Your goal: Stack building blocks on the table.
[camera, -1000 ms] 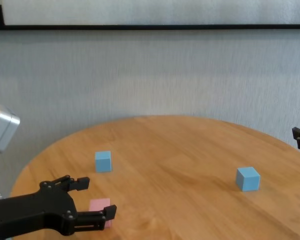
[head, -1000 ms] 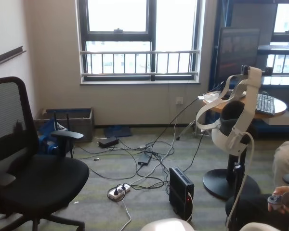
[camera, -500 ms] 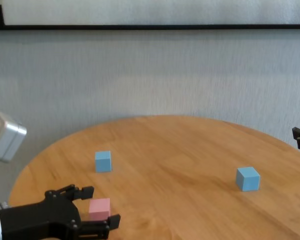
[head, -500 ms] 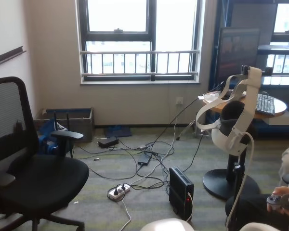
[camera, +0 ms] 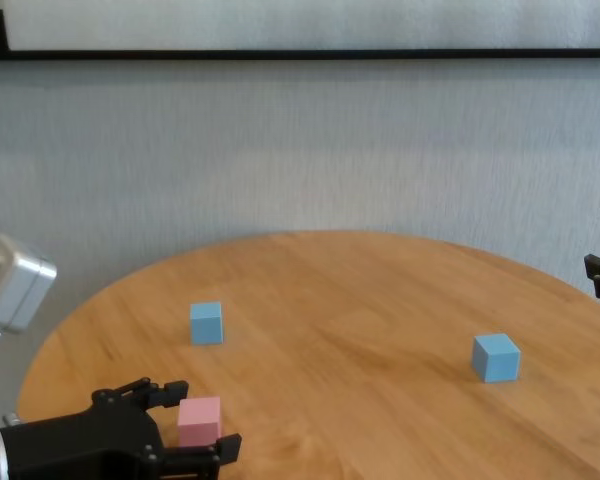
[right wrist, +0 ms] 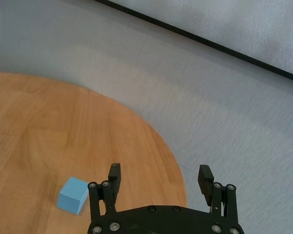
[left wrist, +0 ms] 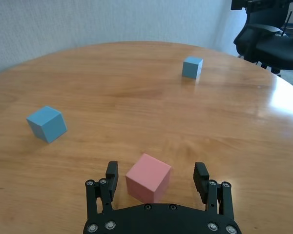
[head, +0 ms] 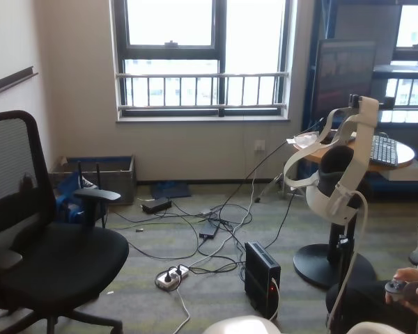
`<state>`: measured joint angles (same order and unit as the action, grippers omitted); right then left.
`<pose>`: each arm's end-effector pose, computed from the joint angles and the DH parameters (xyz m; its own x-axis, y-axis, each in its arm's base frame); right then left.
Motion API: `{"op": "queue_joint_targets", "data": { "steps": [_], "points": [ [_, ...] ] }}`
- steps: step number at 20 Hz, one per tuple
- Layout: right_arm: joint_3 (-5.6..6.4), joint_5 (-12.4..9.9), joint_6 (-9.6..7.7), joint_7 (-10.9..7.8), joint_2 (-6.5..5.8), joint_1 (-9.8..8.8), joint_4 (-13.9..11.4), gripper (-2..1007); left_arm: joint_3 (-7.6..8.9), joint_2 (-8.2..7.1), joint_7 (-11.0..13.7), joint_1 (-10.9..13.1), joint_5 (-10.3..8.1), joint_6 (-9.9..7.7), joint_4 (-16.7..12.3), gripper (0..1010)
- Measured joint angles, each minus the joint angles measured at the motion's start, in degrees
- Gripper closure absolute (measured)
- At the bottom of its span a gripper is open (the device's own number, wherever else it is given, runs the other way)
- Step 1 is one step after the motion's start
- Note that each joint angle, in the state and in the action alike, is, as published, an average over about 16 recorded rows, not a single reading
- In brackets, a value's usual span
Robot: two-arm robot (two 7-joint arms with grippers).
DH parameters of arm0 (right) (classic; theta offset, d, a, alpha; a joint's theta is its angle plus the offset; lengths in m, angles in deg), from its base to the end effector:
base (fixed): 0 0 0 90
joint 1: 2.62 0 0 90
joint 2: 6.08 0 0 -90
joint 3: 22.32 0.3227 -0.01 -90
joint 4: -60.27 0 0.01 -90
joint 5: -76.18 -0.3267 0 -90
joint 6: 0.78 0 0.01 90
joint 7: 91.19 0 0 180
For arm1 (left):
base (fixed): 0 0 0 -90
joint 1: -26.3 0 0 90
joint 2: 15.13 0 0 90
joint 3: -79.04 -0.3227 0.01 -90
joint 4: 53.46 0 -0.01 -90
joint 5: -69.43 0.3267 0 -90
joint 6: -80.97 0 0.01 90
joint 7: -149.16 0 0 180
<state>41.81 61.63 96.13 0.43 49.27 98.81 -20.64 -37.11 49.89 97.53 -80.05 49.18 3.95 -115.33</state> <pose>0.3803 -0.0965 -0.3321 0.2924 -0.8802 0.3737 0.9552 0.2875 -0.0702 0.4017 0.0858 -0.4019 0.7791 0.6239 0.0611 -0.6209 0.7544 0.2129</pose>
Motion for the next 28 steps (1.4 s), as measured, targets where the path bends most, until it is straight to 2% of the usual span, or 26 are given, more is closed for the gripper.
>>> {"op": "queue_joint_targets", "data": {
  "steps": [11,28],
  "points": [
    [0.00,0.0,0.00,0.00,0.00,0.00,0.0,5,0.75,0.84,0.8,-0.7,-0.39,0.49,1.8,10],
    [0.00,0.0,0.00,0.00,0.00,0.00,0.0,5,0.25,1.55,1.6,-1.8,0.28,0.57,3.8,11]
  ]
}}
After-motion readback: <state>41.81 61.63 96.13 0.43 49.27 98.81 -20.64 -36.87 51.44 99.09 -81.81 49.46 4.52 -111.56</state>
